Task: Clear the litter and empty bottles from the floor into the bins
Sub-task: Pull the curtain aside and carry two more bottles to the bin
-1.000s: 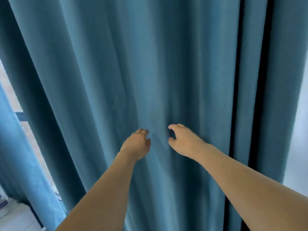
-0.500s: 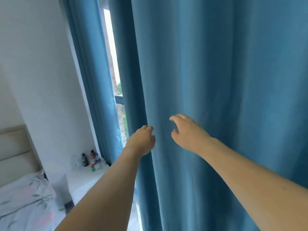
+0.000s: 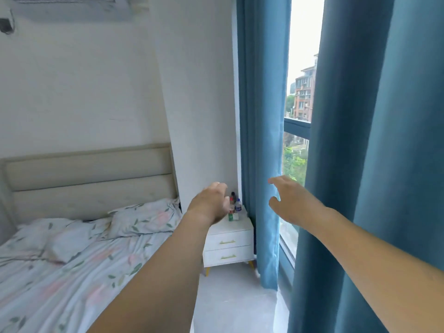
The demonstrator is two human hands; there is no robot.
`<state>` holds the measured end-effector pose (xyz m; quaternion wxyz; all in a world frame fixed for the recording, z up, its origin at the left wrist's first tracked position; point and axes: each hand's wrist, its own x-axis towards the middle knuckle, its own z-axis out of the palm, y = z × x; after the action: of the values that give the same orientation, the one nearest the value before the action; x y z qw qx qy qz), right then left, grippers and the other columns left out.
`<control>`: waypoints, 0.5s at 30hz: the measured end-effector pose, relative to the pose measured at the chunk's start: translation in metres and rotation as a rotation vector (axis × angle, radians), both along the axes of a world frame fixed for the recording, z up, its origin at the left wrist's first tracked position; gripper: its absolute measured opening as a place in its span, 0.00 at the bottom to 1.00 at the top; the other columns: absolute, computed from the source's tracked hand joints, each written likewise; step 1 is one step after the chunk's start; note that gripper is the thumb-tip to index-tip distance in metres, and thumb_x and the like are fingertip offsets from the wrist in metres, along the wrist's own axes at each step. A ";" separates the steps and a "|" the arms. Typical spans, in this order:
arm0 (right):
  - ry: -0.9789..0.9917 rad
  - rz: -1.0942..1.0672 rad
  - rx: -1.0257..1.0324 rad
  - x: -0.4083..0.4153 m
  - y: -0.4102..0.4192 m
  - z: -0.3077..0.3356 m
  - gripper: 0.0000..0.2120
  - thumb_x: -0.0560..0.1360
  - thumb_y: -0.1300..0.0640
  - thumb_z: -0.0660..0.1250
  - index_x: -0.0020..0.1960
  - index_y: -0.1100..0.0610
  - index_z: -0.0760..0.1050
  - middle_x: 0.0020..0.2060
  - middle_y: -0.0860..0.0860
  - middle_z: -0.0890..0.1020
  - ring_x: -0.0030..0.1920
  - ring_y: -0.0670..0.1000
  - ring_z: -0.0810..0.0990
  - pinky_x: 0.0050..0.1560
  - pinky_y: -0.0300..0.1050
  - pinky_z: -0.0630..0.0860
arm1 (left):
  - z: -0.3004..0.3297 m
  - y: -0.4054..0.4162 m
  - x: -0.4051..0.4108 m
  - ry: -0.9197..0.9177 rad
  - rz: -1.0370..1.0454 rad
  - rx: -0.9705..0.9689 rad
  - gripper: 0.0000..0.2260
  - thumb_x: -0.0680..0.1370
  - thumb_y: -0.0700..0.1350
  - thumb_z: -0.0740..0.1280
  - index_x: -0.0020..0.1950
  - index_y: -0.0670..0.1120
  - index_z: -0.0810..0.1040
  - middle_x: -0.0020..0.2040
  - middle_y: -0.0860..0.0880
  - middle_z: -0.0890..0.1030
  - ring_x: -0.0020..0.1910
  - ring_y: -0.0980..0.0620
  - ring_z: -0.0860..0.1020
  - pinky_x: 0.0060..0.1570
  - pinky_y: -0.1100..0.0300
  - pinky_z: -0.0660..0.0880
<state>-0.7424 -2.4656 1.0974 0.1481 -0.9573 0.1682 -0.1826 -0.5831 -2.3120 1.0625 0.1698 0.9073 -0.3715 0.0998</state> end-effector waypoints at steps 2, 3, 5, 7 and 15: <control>0.009 0.039 0.013 0.037 -0.017 -0.010 0.23 0.79 0.58 0.57 0.74 0.53 0.62 0.71 0.48 0.66 0.68 0.53 0.68 0.60 0.46 0.71 | -0.004 -0.011 0.030 0.006 0.047 -0.017 0.17 0.81 0.47 0.57 0.68 0.44 0.70 0.67 0.45 0.72 0.64 0.43 0.72 0.63 0.49 0.70; 0.016 0.053 0.021 0.054 -0.028 -0.014 0.24 0.79 0.58 0.58 0.74 0.53 0.61 0.71 0.48 0.66 0.68 0.53 0.68 0.60 0.46 0.71 | -0.006 -0.019 0.044 0.013 0.062 -0.032 0.17 0.81 0.47 0.57 0.69 0.44 0.69 0.68 0.45 0.71 0.65 0.43 0.71 0.64 0.49 0.70; 0.035 0.074 0.039 0.086 -0.052 -0.020 0.24 0.79 0.57 0.58 0.75 0.53 0.60 0.71 0.48 0.65 0.68 0.52 0.68 0.60 0.45 0.71 | -0.008 -0.038 0.069 0.032 0.079 -0.044 0.18 0.82 0.47 0.57 0.71 0.44 0.68 0.70 0.45 0.70 0.66 0.44 0.71 0.65 0.50 0.69; 0.053 0.072 0.058 0.115 -0.080 -0.022 0.25 0.79 0.57 0.58 0.75 0.53 0.60 0.71 0.48 0.64 0.67 0.53 0.69 0.58 0.44 0.71 | -0.007 -0.060 0.096 0.046 0.089 -0.024 0.18 0.82 0.48 0.57 0.71 0.45 0.68 0.70 0.46 0.70 0.66 0.44 0.70 0.64 0.50 0.69; 0.096 0.125 0.124 0.242 -0.159 -0.032 0.23 0.77 0.59 0.56 0.73 0.55 0.63 0.69 0.51 0.67 0.65 0.54 0.69 0.60 0.48 0.73 | -0.014 -0.119 0.201 0.081 0.185 0.038 0.19 0.82 0.47 0.55 0.73 0.45 0.67 0.73 0.48 0.67 0.68 0.46 0.69 0.64 0.53 0.69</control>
<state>-0.5002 -2.6242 1.0650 0.2097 -0.9626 0.1261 -0.1161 -0.3822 -2.4314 1.0487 0.1577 0.9441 -0.2806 0.0715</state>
